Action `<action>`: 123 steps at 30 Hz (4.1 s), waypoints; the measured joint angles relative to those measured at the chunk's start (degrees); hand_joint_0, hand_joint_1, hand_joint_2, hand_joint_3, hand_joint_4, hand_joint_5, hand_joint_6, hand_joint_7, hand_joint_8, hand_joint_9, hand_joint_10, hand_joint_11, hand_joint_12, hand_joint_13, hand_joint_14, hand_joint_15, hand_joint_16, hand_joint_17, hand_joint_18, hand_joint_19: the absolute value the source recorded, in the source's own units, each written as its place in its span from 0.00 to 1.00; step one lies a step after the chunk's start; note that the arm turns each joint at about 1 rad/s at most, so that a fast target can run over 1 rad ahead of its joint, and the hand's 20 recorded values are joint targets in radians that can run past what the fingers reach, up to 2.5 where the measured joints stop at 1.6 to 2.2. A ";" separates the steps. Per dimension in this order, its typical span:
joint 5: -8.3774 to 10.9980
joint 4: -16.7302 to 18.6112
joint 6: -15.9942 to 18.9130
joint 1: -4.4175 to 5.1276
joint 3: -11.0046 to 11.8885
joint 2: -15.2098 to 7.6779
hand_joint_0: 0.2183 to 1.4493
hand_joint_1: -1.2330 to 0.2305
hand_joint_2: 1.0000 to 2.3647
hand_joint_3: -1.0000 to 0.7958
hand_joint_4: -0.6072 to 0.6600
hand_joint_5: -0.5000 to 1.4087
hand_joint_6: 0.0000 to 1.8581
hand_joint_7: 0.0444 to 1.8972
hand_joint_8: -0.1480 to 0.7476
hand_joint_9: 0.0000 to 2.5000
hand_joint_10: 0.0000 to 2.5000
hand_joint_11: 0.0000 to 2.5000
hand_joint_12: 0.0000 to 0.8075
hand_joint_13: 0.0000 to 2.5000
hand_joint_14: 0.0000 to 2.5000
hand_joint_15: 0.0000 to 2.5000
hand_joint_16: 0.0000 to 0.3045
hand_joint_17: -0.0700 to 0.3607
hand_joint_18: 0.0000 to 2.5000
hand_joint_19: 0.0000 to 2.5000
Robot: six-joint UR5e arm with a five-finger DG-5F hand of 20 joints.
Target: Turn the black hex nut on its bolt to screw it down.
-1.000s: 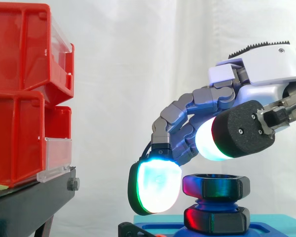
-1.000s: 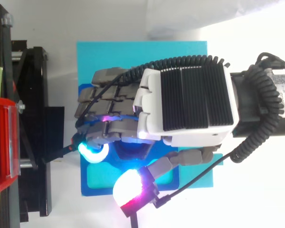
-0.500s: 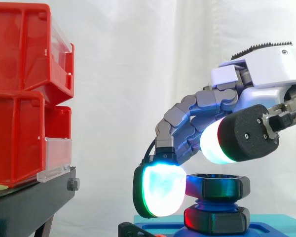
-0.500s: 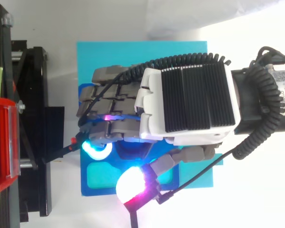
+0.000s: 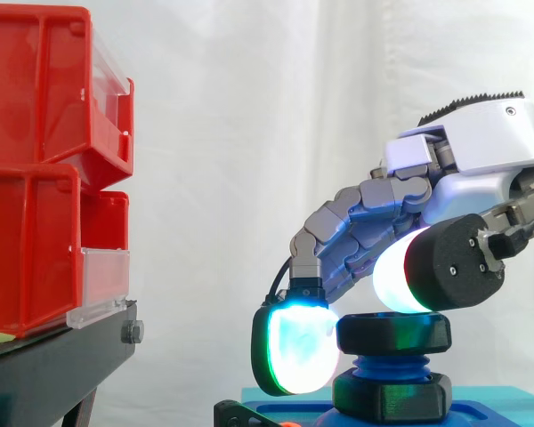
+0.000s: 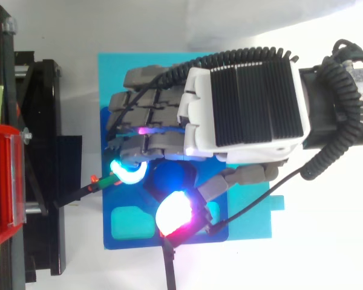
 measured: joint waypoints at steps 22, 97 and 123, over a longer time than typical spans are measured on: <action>-4.51 -2.42 -2.08 -4.13 4.65 0.83 0.19 0.66 0.00 0.28 0.69 0.16 0.27 0.49 0.52 0.19 0.00 0.12 0.43 0.20 0.00 0.03 0.14 0.38 0.14 0.03; -2.26 -5.07 -4.88 0.21 3.33 -0.81 0.21 0.65 0.00 0.28 0.73 0.14 0.42 0.33 0.53 0.20 0.00 0.15 0.42 0.22 0.00 0.04 0.13 0.37 0.17 0.02; -8.98 -5.47 -6.54 -4.40 4.52 -0.74 0.21 0.64 0.00 0.28 0.74 0.15 0.40 0.34 0.54 0.21 0.00 0.15 0.42 0.23 0.00 0.04 0.13 0.37 0.18 0.02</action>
